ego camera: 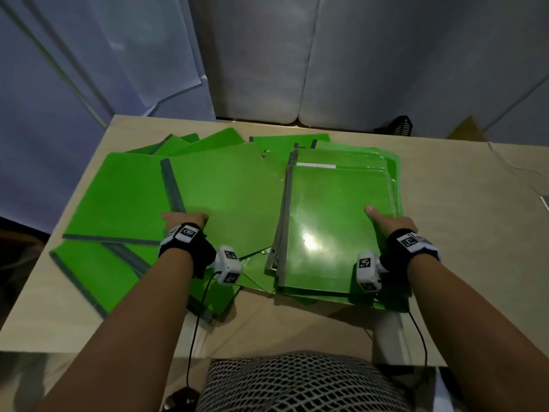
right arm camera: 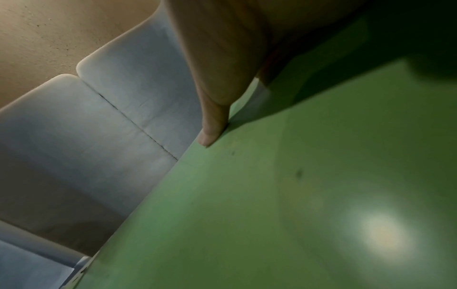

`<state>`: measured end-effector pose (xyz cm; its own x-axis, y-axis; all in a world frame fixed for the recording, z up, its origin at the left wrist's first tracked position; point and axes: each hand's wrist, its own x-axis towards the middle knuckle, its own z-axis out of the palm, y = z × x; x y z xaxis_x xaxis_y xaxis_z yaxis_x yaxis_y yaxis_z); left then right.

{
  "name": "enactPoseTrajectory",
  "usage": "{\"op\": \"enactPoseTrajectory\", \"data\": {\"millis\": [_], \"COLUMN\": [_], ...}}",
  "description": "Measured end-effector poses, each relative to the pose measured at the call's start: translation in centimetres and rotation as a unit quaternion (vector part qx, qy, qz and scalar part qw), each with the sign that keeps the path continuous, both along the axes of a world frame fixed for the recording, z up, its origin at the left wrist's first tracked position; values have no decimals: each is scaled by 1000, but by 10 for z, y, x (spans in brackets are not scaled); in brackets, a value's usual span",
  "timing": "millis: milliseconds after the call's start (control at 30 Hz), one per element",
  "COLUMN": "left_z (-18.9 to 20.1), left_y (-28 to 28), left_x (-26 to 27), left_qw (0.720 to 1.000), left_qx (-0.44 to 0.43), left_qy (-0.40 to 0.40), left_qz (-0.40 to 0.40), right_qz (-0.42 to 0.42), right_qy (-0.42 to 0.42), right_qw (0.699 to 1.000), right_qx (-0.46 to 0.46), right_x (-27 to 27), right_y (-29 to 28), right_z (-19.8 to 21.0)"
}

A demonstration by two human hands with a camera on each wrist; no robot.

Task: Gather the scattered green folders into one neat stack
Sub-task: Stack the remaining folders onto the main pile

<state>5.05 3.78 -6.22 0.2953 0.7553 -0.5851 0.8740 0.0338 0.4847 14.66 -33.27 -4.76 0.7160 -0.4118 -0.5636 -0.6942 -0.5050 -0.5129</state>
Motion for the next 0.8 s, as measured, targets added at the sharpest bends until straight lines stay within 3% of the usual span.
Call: {"op": "enactPoseTrajectory", "data": {"millis": [233, 467, 567, 633, 800], "left_z": [-1, 8, 18, 21, 21], "left_y": [5, 19, 26, 33, 53], "left_x": [0, 3, -8, -12, -8], "left_qw": [996, 987, 985, 993, 986], "left_qx": [-17, 55, -20, -41, -2], "left_qy": [-79, -111, -132, -88, -164], "left_qz": [38, 100, 109, 65, 5], "right_qz": [6, 17, 14, 16, 43], "right_qy": [25, 37, 41, 41, 30], "right_qw": [1000, 999, 999, 999, 998], "right_qx": [-10, -18, -18, -17, -31], "right_x": [-1, -3, -4, -4, 2], "right_y": [-4, -3, -2, -2, -7], "right_z": [0, -1, -2, -2, 3]}}
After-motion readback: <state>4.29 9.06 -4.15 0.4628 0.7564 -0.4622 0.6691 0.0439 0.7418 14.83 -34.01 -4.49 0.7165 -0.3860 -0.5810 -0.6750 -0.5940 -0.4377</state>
